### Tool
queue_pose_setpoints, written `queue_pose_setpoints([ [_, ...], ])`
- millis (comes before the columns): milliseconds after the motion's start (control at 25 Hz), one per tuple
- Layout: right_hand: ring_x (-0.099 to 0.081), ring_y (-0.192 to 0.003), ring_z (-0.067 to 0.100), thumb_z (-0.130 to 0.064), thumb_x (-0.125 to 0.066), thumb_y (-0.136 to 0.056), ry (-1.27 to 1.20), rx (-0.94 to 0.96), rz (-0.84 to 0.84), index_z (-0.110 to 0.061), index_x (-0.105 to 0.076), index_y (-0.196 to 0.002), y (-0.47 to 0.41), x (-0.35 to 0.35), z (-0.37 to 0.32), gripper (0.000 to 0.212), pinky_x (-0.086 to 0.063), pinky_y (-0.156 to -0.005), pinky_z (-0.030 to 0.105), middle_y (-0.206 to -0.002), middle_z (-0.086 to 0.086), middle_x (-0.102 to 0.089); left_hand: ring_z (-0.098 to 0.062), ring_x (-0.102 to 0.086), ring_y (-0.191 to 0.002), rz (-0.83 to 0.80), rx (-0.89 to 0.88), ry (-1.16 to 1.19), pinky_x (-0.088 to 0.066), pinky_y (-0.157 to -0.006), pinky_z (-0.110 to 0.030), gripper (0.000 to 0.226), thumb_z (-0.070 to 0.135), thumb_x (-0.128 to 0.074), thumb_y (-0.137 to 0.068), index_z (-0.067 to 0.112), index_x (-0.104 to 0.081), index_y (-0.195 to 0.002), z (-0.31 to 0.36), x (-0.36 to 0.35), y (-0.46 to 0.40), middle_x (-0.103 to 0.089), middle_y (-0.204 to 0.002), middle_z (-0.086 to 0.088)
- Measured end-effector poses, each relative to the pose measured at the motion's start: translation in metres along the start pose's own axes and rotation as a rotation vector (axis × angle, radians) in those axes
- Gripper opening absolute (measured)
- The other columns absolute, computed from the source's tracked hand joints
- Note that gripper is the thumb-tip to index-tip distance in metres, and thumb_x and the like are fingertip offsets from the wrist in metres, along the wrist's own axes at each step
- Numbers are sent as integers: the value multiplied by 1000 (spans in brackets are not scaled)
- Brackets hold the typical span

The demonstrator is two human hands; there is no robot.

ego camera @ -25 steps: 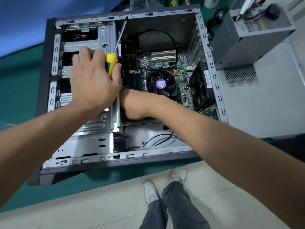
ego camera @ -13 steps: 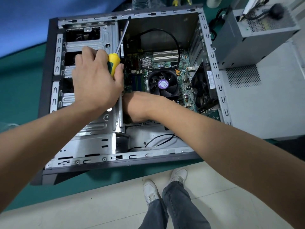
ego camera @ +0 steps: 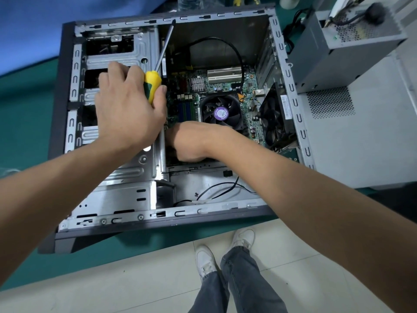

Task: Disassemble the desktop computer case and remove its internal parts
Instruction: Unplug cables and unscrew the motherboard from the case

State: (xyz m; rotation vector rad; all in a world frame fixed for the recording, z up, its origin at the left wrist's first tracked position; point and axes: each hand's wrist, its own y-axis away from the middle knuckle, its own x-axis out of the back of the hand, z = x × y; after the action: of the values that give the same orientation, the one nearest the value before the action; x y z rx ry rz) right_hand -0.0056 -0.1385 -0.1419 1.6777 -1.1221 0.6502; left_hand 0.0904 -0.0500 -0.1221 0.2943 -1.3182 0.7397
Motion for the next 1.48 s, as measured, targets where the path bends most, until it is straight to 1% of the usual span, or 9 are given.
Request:
queue_pose_setpoints([
  [160,-35,-52,12,1,-44,-88,77,6,-149,-10,-35,-60,1,-5,-9,31,-28,-42,20,-64,0,-36,-40,-43,-104,3,-10,3,-36,-85,-48,41,43,-47,-96,2,-50,-102,1,0,0,-46,-117,-24],
  [240,-39,-55,16,-2,-43,-90,122,-7,-178,-10,-34,-60,-2,-11,-11,32,-31,-48,26,-66,1,-38,-40,-43,-104,7,-12,3,-36,-85,-48,42,43,-46,-96,1,-50,-102,0,0,-1,-46,-117,-24],
  [440,-58,-88,26,-11,-45,-96,172,61,62,-13,-57,-93,-9,-20,-13,13,-42,-66,29,-100,7,-64,-40,-43,-104,9,-11,-10,-36,-85,-49,43,43,-47,-96,1,-51,-103,-1,0,-1,-46,-117,-24],
  [520,-64,-93,29,-12,-47,-94,200,73,111,-13,-56,-84,-13,-24,-13,13,-47,-68,29,-102,8,-67,-40,-43,-104,11,-13,-10,-36,-85,-49,43,43,-47,-96,1,-51,-103,-1,-1,-1,-46,-117,-24],
  [640,-64,-95,32,-16,-54,-91,171,59,104,-17,-39,-62,-16,-30,-12,33,-42,-66,28,-101,12,-68,-40,-43,-104,13,-15,-8,-36,-85,-48,43,43,-47,-96,1,-51,-103,-1,-1,-1,-46,-117,-24],
  [760,-65,-95,32,-21,-58,-92,151,36,104,-9,-64,-89,-19,-38,-13,13,-45,-68,29,-102,11,-70,-40,-43,-104,15,-15,-9,-36,-85,-48,42,43,-47,-96,1,-51,-103,0,-2,-1,-46,-117,-24],
  [840,-66,-94,31,-19,-55,-92,155,37,101,-8,-66,-97,-21,-42,-14,16,-50,-72,31,-101,11,-70,-40,-44,-103,16,-17,-12,-36,-84,-48,42,43,-47,-96,1,-51,-102,0,-2,-1,-47,-117,-24],
  [1120,-66,-97,32,-13,-51,-92,186,75,93,-8,-66,-96,-23,-46,-14,16,-53,-78,35,-102,12,-71,-41,-43,-103,22,-10,2,-36,-85,-49,42,42,-47,-96,1,-51,-103,0,-3,0,-46,-116,-24],
  [1480,-66,-93,31,-13,-55,-91,76,36,79,-9,-65,-91,-19,-39,-15,11,-49,-73,31,-101,14,-70,-40,-44,-101,23,-10,-24,-36,-84,-49,43,44,-45,-95,2,-51,-102,-1,-4,-1,-47,-115,-24],
])
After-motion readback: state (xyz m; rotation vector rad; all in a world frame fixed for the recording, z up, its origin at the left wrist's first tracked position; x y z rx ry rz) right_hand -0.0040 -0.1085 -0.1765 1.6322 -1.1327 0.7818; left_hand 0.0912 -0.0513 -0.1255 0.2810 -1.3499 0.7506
